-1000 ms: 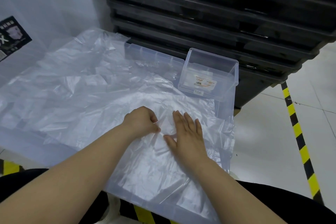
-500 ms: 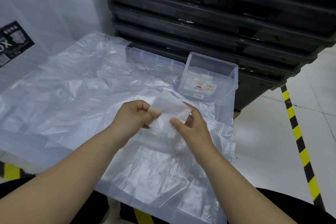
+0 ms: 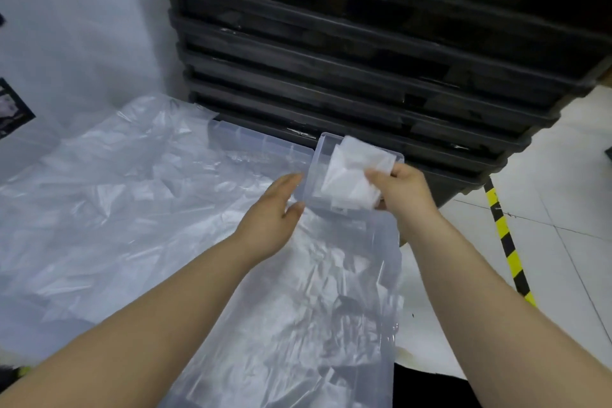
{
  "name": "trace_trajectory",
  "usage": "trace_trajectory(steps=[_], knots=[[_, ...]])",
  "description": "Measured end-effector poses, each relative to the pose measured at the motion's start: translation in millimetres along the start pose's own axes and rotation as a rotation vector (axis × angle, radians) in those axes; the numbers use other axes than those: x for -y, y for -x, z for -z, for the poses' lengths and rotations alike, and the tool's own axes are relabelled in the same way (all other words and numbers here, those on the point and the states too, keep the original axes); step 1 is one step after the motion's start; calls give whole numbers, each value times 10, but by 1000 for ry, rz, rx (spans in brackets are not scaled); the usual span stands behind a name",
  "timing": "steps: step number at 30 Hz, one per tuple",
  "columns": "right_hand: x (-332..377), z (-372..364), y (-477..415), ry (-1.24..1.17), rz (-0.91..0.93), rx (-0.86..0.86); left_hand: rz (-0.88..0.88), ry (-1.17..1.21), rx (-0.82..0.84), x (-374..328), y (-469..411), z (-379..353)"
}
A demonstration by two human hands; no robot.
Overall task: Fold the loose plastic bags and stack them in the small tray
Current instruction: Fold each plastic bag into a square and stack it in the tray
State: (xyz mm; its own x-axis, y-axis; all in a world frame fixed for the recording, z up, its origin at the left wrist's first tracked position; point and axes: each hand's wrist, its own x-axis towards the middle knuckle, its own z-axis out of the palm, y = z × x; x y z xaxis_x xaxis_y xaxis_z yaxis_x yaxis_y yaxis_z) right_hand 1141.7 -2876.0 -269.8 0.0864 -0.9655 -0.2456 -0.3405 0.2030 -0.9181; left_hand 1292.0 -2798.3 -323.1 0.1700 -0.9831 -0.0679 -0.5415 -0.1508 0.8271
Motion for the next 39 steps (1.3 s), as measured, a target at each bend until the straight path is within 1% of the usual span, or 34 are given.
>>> trace_trajectory(steps=[2, 4, 8, 12, 14, 16, 19, 21, 26, 31, 35, 37, 39], knots=[[116, 53, -173, 44, 0, -49, -51, -113, 46, -27, -120, -66], [177, 60, -320, 127, 20, -70, -62, -184, 81, -13, -204, -118], [200, -15, -526, 224, 58, -30, -52, -215, 104, 40, -283, -153], [127, -95, -647, 273, 28, -25, -46, -188, 111, 41, -323, -143], [94, -116, -683, 266, -20, 3, -40, -177, 120, 41, -324, -143], [73, -131, -728, 269, -107, 74, -42, -165, 125, 41, -321, -151], [69, -154, -791, 363, -229, 122, -36, -144, 125, 33, -320, -155], [84, -182, -812, 407, -258, 155, -28, -125, 124, 28, -322, -152], [122, -176, -841, 733, -219, 185, -36, -119, 136, 37, -328, -128], [88, -161, -947, 858, -191, 137, -37, -85, 130, 56, -335, -147], [41, -232, -992, 916, -166, 149, -34, -81, 129, 55, -334, -160], [46, -253, -987, 985, -144, 181, -31, -94, 137, 57, -343, -150], [58, -266, -985, 1065, -91, 171, -33, -116, 147, 61, -341, -131]])
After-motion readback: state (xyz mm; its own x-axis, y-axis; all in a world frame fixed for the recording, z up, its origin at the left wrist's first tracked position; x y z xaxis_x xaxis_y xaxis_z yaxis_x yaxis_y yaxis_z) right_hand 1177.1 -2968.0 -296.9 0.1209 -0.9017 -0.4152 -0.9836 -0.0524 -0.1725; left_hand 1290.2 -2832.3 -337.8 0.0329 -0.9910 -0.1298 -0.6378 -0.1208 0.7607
